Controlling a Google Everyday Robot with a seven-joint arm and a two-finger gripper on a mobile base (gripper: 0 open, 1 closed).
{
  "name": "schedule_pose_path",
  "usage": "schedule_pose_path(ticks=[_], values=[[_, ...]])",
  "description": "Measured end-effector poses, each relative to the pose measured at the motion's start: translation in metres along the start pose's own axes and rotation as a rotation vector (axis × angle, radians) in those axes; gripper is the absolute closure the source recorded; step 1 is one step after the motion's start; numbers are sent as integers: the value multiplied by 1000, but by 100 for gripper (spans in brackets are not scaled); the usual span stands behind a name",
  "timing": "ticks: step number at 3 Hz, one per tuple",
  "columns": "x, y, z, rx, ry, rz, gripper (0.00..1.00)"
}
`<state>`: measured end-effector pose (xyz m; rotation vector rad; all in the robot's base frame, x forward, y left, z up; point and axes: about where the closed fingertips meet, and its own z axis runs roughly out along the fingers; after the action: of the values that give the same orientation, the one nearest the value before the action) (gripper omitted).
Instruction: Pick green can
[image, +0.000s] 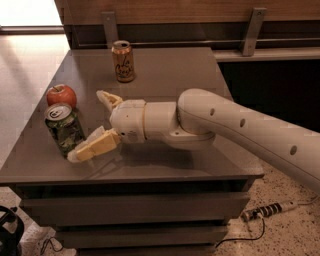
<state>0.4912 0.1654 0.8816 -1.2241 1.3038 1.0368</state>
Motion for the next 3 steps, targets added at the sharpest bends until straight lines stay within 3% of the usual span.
schedule_pose_path(ticks=[2, 3], values=[[0, 7, 30, -49, -65, -4, 0], [0, 9, 31, -53, -65, -5, 19]])
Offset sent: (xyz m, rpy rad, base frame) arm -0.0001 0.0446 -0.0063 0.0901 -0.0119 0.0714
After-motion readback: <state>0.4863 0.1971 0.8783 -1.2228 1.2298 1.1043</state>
